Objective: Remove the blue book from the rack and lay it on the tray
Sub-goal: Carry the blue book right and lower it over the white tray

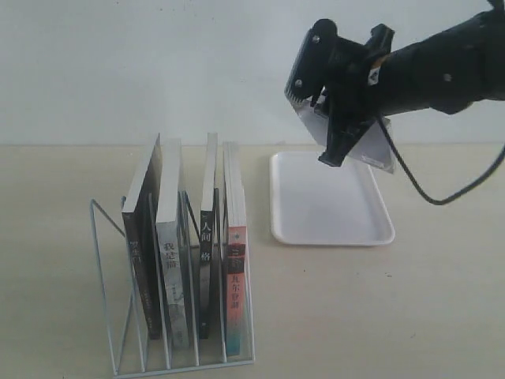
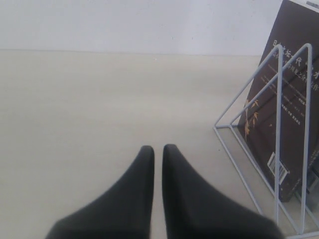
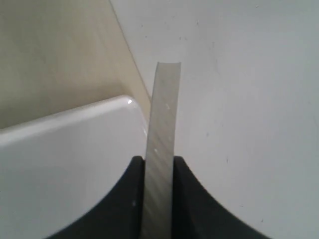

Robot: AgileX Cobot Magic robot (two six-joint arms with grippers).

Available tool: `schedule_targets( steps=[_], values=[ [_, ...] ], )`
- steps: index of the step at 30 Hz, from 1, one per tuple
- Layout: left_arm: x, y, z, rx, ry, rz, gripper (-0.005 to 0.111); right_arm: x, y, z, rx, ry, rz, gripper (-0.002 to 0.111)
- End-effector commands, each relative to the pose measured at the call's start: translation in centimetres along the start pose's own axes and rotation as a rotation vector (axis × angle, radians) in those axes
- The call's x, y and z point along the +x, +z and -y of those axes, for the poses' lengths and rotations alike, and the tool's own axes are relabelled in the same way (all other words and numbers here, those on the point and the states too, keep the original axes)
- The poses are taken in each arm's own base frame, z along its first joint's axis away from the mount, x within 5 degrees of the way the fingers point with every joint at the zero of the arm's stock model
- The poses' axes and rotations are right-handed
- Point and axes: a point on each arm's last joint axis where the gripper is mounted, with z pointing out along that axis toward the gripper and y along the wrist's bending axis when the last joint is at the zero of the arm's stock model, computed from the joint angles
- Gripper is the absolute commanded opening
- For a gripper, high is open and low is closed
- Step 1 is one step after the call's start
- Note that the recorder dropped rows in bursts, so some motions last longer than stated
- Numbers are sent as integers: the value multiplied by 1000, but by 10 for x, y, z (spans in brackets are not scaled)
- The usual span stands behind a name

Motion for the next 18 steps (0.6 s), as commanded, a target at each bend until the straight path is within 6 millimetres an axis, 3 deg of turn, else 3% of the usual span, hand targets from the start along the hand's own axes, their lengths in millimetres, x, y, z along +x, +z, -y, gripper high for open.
schedule_targets(
  steps=[1, 6, 13, 18],
  values=[
    [1, 0, 0, -5, -7, 4, 6, -11, 17, 22, 6, -55, -26, 0],
    [1, 0, 0, -5, -7, 4, 6, -20, 28, 28, -22, -110, 20, 0],
    [1, 0, 0, -5, -7, 4, 6, 8, 49, 24, -126, -76, 30, 0],
    [1, 0, 0, -5, -7, 4, 6, 15, 58, 17, -175, -65, 37, 0]
  ],
)
